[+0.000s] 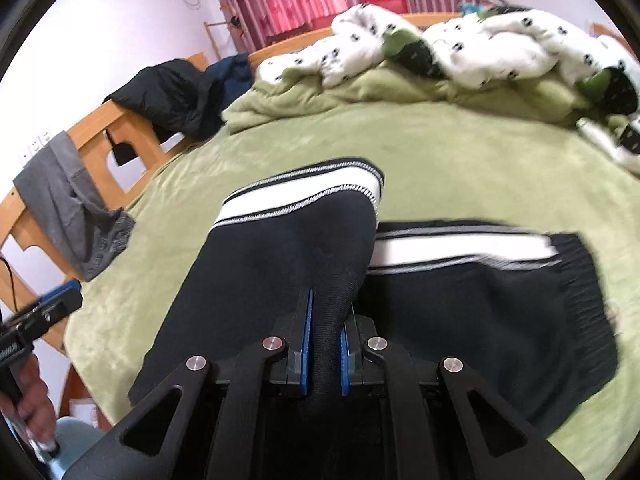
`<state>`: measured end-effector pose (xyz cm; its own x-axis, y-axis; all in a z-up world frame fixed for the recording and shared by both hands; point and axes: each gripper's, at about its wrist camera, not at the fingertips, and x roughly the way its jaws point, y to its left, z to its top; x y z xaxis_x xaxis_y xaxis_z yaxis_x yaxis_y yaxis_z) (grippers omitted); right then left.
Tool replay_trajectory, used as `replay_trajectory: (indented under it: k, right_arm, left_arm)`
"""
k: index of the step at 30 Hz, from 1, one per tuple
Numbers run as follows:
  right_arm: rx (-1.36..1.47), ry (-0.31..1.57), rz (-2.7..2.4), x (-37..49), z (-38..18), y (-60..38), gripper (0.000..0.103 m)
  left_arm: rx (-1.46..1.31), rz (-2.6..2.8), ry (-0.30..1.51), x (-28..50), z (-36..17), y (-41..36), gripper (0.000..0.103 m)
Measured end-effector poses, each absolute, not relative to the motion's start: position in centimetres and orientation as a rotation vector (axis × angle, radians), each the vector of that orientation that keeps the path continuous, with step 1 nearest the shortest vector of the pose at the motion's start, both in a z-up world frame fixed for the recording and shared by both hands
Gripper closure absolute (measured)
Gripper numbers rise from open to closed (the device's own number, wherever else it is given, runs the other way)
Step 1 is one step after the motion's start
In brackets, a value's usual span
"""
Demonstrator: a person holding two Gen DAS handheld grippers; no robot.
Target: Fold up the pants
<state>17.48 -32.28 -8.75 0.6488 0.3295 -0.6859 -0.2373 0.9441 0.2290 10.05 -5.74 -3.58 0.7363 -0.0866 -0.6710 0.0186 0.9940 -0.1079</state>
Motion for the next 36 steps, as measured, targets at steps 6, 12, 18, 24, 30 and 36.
replay_trajectory:
  k: [6,12,18,24,30,36]
  right_arm:
    - [0.12,0.793,0.225,18.8,-8.9,-39.6,0.093]
    - [0.095,0.781,0.127,18.6,-10.8,-45.1,0.093]
    - [0.107,0.829,0.117,19.4,-14.8,-47.3,0.09]
    - [0.14,0.841,0.087,18.4,-14.4,-47.5,0.088]
    - [0.209,0.844,0.062,17.5,-14.2,-48.1,0.088]
    - [0.21,0.841,0.036,17.0,-13.5,-47.8,0.09]
  left_arm:
    - [-0.102,-0.127,0.781,10.5,-5.9,-7.8,0.039]
    - [-0.086,-0.234,0.849,10.9,-9.1,-9.9,0.039]
    - [-0.054,-0.463,0.909,9.1,-10.9,-12.1,0.039]
    - [0.067,-0.558,0.99,6.6,-14.0,-14.6,0.039]
    - [0.226,-0.445,0.945,6.9,-15.9,-17.3,0.076]
    - [0.061,-0.423,0.827,6.6,-14.2,-14.8,0.084]
